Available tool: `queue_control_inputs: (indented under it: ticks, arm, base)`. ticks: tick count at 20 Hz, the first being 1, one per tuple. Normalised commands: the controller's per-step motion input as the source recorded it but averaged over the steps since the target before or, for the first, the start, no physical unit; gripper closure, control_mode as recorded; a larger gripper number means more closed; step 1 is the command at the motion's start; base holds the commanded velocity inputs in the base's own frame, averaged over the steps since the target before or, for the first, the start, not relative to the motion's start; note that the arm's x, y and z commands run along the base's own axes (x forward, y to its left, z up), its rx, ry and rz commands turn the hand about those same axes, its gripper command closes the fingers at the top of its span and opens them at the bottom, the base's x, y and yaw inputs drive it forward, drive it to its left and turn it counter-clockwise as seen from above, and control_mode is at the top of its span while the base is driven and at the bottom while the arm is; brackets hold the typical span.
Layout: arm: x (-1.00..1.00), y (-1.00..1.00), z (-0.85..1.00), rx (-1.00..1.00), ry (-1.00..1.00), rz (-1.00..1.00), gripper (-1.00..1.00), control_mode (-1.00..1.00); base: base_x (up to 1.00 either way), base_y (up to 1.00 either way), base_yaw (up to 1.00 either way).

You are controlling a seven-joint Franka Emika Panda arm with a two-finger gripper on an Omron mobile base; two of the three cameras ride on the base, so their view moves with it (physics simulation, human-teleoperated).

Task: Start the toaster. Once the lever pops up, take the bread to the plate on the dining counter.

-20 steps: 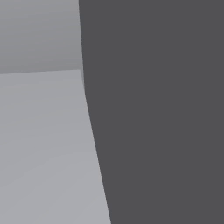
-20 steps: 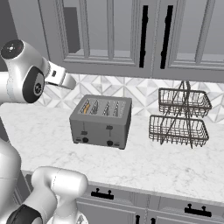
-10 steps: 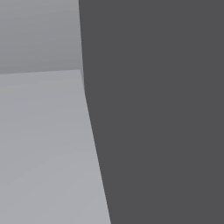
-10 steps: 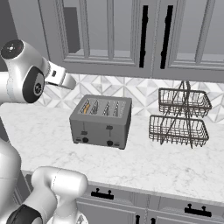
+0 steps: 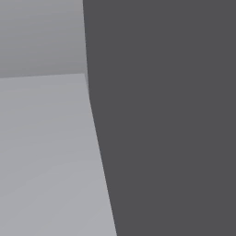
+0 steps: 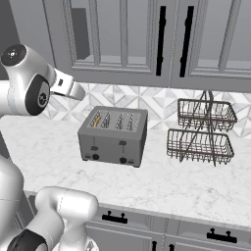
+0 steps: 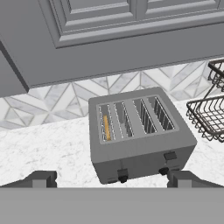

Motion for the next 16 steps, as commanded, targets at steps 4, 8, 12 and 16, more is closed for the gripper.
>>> queue_control_inputs:
  ticks: [4, 8, 12, 16]
  arm:
    - [0.00, 0.00, 0.00, 0.00, 0.00, 0.00, -1.00, -1.00]
    - [0.00, 0.00, 0.00, 0.00, 0.00, 0.00, -1.00, -1.00]
    - [0.00, 0.00, 0.00, 0.00, 0.00, 0.00, -1.00, -1.00]
    - [0.00, 0.00, 0.00, 0.00, 0.00, 0.00, -1.00, -1.00]
  base:
    - [0.00, 0.00, 0.00]
    - [0.00, 0.00, 0.00]
    - [0.00, 0.00, 0.00]
    - [0.00, 0.00, 0.00]
